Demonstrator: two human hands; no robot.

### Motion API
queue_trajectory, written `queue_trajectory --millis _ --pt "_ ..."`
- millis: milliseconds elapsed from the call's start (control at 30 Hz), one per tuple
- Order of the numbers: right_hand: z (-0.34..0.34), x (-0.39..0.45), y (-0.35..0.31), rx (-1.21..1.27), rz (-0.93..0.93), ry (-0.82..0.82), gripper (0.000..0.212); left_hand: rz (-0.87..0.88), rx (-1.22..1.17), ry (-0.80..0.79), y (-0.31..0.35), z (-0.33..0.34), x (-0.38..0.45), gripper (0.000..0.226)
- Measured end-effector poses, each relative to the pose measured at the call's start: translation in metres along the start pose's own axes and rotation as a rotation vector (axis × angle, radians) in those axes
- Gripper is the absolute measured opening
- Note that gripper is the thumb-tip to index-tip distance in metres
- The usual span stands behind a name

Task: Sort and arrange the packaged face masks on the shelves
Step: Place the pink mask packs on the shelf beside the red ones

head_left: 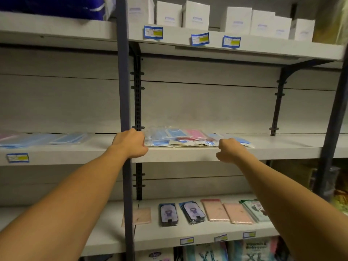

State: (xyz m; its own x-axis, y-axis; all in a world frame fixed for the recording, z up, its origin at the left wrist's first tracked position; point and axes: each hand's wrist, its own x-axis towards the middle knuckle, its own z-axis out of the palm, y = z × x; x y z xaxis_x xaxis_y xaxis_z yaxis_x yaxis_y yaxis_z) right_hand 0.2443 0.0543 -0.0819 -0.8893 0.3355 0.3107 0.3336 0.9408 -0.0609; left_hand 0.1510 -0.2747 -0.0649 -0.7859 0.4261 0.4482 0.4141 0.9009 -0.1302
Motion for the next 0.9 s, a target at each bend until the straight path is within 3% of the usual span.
queue_trajectory --millis 200,367,633,900 --pt "-0.004 0.025 0.016 -0.04 -0.022 0.031 0.012 0.006 -0.053 0.017 0.022 0.012 0.035 0.016" --pt "0.003 0.053 0.032 -0.055 -0.008 0.047 0.029 0.027 -0.063 0.072 0.047 0.035 0.066 0.018" --pt "0.011 0.116 0.067 -0.013 0.029 0.071 0.032 -0.04 -0.086 0.144 0.058 0.052 0.127 0.019" --pt "0.034 0.16 0.104 0.031 0.119 0.057 0.036 -0.03 -0.09 0.095 0.073 0.064 0.175 0.02"
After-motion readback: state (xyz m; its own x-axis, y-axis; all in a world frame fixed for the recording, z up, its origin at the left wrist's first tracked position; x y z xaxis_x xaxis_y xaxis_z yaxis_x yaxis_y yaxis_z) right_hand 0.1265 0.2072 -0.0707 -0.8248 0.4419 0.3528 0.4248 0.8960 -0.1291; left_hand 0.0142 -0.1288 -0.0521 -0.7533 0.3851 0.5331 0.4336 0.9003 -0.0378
